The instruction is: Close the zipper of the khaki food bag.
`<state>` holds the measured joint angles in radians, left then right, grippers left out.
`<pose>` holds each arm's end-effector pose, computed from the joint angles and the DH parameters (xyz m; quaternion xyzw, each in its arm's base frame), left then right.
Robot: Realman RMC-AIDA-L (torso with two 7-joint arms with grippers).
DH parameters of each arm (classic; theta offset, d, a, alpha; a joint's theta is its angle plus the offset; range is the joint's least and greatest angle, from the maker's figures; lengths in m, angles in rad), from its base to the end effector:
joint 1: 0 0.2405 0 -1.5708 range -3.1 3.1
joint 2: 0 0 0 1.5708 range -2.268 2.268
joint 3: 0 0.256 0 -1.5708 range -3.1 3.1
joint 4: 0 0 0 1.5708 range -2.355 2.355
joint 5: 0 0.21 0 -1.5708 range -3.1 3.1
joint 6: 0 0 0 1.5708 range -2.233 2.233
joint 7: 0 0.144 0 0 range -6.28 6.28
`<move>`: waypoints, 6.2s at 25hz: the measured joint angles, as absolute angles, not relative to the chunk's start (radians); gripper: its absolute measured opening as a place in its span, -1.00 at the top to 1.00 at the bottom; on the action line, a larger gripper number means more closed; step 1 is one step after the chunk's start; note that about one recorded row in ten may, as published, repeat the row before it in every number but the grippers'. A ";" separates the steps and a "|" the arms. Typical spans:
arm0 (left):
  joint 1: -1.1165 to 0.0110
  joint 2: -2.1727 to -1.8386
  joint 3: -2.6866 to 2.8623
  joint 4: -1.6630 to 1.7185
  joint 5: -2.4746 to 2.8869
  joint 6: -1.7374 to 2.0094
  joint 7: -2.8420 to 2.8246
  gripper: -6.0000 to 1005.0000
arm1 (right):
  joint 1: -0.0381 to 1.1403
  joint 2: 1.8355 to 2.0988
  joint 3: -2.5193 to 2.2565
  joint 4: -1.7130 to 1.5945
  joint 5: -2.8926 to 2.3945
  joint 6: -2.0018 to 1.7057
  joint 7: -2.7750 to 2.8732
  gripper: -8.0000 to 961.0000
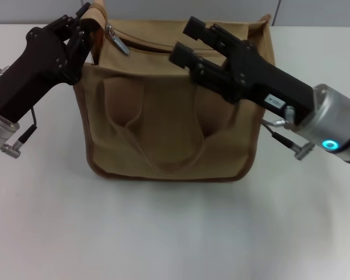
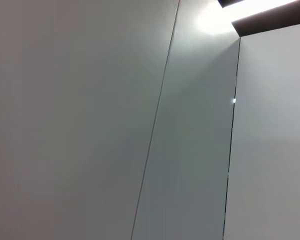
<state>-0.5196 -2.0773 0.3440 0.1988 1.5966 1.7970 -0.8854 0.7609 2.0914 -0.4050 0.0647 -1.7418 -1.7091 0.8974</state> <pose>-0.2488 0.3067 0.0160 -0.7744 -0.1422 -0.5500 0.2786 0.1679 0.3183 -0.0576 -0.8148 0.1715 0.5464 0.0895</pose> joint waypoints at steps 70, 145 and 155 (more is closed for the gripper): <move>-0.551 -2.080 0.370 0.158 1.594 1.820 -0.879 0.83 | 0.741 2.092 0.054 0.577 -1.870 -1.308 -0.393 -0.45; -0.466 -2.069 0.264 0.211 1.560 1.836 -0.891 0.83 | 0.489 2.085 0.204 0.514 -1.915 -1.339 -0.386 0.99; -0.473 -2.070 0.264 0.216 1.559 1.822 -0.891 0.84 | 0.437 2.087 0.281 0.480 -1.915 -1.369 -0.370 0.99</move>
